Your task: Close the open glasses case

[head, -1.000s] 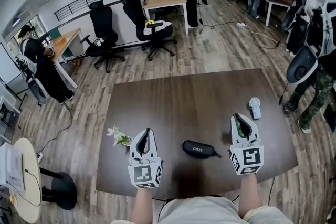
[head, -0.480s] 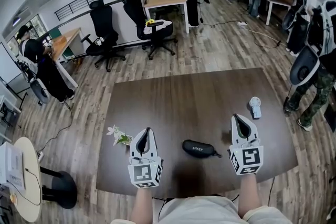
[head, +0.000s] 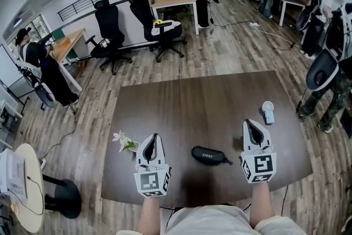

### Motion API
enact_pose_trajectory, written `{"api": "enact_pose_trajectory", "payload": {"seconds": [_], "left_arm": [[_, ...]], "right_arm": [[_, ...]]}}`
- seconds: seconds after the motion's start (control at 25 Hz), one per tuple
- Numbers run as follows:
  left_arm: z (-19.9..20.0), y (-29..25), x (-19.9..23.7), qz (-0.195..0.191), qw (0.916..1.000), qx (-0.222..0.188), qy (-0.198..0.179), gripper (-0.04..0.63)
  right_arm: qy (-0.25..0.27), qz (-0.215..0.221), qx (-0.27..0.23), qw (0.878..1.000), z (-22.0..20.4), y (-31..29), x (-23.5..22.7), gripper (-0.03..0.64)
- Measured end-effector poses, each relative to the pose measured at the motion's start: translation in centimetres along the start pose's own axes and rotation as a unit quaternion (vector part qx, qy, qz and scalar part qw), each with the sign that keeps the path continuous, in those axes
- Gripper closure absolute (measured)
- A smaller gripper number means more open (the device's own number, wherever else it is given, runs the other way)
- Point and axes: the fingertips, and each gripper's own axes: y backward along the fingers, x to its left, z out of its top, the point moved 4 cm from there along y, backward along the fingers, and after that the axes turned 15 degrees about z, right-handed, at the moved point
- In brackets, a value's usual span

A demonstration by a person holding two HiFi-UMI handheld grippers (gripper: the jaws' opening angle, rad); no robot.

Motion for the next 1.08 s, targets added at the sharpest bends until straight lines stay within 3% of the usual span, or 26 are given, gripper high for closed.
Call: {"api": "enact_pose_trajectory", "payload": {"seconds": [1.08], "left_arm": [[0.50, 0.51, 0.21, 0.002, 1.0000, 0.000, 0.004, 0.592]], "right_arm": [[0.017, 0.015, 0.019, 1.000, 0.28, 0.08, 0.68, 0.615]]}}
